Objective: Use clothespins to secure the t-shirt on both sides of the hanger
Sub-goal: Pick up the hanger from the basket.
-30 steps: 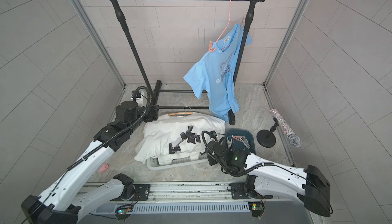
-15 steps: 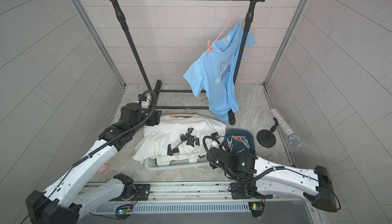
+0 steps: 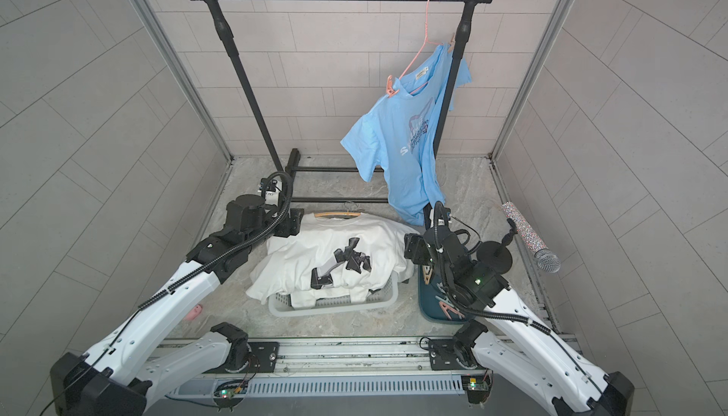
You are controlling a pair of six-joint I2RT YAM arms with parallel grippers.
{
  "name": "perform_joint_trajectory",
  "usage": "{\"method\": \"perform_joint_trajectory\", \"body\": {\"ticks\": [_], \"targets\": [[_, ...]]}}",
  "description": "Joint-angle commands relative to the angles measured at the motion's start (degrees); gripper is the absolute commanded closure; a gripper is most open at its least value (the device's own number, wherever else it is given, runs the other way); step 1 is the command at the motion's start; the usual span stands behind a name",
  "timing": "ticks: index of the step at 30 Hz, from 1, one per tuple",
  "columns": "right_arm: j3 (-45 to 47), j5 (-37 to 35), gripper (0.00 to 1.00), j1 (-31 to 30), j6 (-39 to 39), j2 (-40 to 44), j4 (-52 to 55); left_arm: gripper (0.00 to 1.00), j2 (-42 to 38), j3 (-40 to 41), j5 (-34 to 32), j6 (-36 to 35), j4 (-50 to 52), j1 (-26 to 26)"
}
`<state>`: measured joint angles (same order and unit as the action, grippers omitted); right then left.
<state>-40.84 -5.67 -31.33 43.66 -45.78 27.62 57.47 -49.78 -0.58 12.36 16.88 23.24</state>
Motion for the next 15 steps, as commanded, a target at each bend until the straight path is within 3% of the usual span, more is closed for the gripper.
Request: {"method": "perform_joint_trajectory", "body": {"ticks": [1,6,15], "targets": [[2.56,10.7,0.15,3.94,7.47,-3.63,-9.37,0.13,-1.2,0.88,0.7,-0.15,-2.36,-0.39],[4.95,14.43,0.15,8.8,14.78,-10.52,-18.59,0.13,-1.22,1.21,1.1,0.03,-2.91,-0.33],[9.11,13.76,0.14,11.62,20.9,-16.36,-27.12,0.13,-1.23,1.75,1.33,0.28,-3.85,-0.63]]}}
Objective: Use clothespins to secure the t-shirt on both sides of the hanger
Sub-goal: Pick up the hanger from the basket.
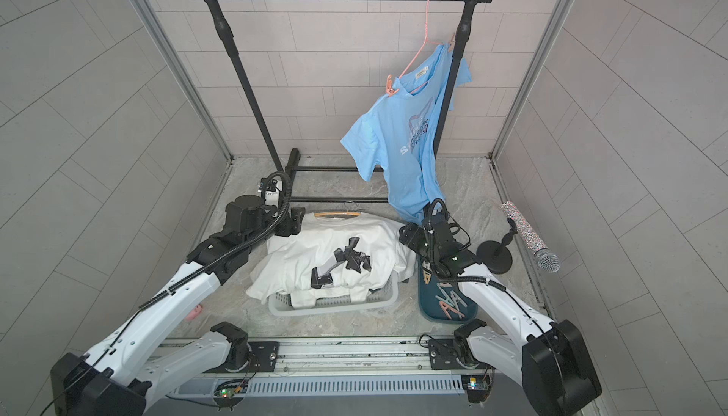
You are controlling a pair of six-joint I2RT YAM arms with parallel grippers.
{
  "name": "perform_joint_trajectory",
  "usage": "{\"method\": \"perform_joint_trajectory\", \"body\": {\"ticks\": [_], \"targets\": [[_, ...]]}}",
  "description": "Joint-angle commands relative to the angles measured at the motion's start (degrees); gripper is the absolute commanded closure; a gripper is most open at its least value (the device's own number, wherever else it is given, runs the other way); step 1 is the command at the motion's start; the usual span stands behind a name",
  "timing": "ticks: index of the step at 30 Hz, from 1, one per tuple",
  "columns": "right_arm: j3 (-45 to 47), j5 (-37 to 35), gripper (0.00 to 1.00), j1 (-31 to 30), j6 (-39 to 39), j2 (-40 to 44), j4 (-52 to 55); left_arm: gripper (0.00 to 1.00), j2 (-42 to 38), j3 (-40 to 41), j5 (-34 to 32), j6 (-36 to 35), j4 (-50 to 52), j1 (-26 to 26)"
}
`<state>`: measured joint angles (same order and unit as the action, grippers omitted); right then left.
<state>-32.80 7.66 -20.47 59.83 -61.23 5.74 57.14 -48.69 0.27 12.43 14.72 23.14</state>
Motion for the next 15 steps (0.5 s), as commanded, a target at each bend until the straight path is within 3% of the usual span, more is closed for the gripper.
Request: {"method": "perform_joint_trajectory", "body": {"ticks": [1,15], "targets": [[1.68,0.43,0.14,1.02,5.96,-1.5,-7.08,0.13,-0.86,0.71,0.61,0.32,-1.91,-0.47],[2.16,2.0,0.26,1.93,13.31,-10.31,-19.51,0.13,-0.46,1.31,1.64,0.96,-3.26,-1.23]]}}
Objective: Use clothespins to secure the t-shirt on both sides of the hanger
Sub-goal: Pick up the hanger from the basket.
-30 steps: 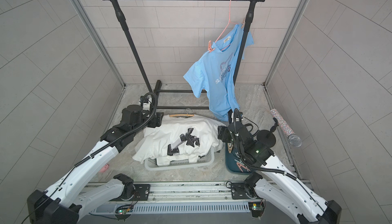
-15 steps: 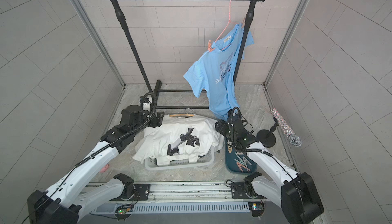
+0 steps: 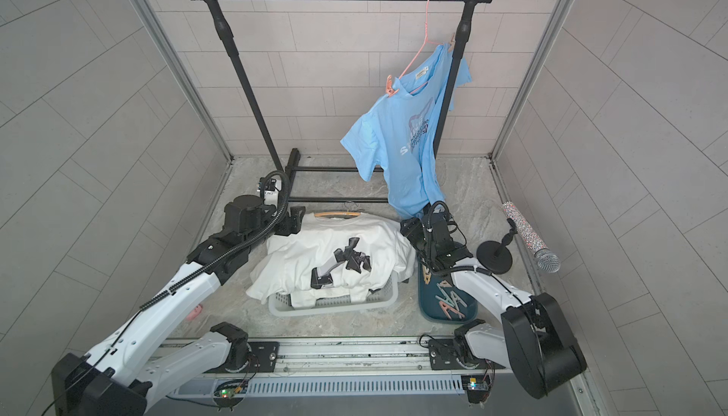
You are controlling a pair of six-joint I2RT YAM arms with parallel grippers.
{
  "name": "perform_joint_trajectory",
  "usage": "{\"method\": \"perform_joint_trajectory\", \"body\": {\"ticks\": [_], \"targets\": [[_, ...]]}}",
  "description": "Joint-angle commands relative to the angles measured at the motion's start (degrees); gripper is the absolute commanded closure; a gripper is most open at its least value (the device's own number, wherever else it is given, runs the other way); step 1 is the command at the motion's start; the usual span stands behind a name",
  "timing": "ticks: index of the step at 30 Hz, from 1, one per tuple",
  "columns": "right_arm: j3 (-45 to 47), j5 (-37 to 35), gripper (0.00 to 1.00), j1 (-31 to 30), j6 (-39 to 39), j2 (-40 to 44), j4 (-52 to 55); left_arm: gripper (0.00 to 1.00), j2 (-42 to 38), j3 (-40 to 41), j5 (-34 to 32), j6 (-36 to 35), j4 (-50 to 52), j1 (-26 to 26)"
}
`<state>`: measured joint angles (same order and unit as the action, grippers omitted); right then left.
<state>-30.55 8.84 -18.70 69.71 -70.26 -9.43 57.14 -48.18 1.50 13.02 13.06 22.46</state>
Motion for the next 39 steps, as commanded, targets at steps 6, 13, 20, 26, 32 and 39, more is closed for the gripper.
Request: {"method": "perform_joint_trajectory", "body": {"ticks": [6,13,20,26,32,39], "targets": [[-0.57,4.2,0.51,0.24,5.07,-3.69,-9.83,0.13,-0.53,1.11,0.57,0.39,-2.11,-0.65],[1.68,5.62,0.89,0.25,3.83,0.46,-14.8,0.13,-0.51,1.3,0.52,0.35,-2.49,-0.84],[5.01,6.33,1.0,0.17,2.76,5.83,-20.39,0.14,-1.13,1.47,0.2,0.41,-3.69,-1.7],[6.19,7.33,1.0,0.09,2.74,9.21,-25.14,0.14,-3.41,2.96,0.4,0.34,-6.18,-3.18],[5.56,8.29,1.0,0.07,2.96,12.29,-26.34,0.15,-3.3,1.57,2.9,-2.15,-5.1,-3.64],[4.79,9.56,1.0,-0.02,6.01,15.3,-27.49,0.24,-3.99,0.35,0.81,-3.7,-3.98,-3.65]]}}
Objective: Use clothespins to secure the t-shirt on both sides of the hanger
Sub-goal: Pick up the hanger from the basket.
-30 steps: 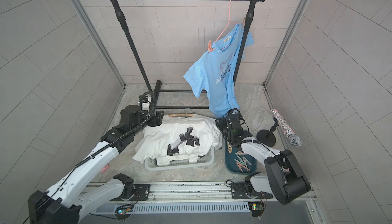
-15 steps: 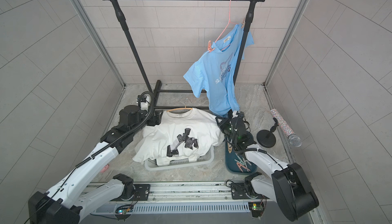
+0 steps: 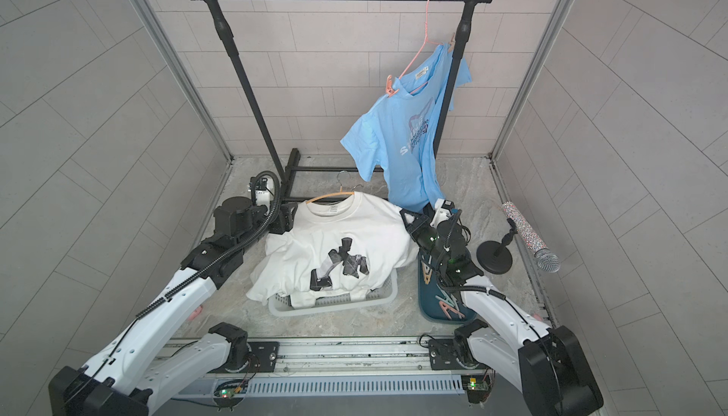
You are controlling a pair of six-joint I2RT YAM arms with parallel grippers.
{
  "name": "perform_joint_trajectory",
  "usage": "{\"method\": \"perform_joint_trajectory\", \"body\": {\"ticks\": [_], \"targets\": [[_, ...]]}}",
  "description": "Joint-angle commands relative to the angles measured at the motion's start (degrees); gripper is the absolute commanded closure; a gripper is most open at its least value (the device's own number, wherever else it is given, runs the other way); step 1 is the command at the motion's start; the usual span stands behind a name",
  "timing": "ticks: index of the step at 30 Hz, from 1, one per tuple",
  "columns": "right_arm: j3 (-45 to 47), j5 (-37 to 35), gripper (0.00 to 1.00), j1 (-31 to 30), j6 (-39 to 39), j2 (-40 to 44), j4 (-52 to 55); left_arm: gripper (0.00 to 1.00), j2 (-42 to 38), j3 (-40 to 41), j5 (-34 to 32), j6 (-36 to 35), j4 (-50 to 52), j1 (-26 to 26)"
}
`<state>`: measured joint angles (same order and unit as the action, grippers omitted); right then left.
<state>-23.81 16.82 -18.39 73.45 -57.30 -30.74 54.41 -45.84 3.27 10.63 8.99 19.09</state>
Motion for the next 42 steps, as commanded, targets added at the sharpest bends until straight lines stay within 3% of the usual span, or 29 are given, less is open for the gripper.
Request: {"method": "perform_joint_trajectory", "body": {"ticks": [1,12,16,22,29,42], "targets": [[-2.07,1.85,1.0,-0.43,2.61,2.81,-6.27,0.24,-1.76,-1.99,-1.28,-1.45,-0.11,-0.26],[-2.36,-0.43,1.0,-3.28,8.24,5.77,-10.14,0.24,-3.74,-2.45,-2.49,-1.71,-0.38,-0.28],[-2.42,-1.68,1.0,-4.78,10.97,5.13,-13.57,0.22,-2.17,-4.38,0.16,-2.75,2.01,-0.28],[-1.91,-2.69,1.0,-6.15,12.4,6.41,-12.85,0.21,6.17,-11.25,5.35,-10.39,9.59,-0.1],[-1.48,-2.8,1.0,-6.8,13.73,7.07,-15.33,0.23,12.59,-14.34,11.2,-18.01,10.96,2.54],[-1.32,-3.73,1.0,-7.75,15.92,6.7,-20.88,0.23,18.79,-16.91,5.31,-27.81,7.26,4.97]]}}
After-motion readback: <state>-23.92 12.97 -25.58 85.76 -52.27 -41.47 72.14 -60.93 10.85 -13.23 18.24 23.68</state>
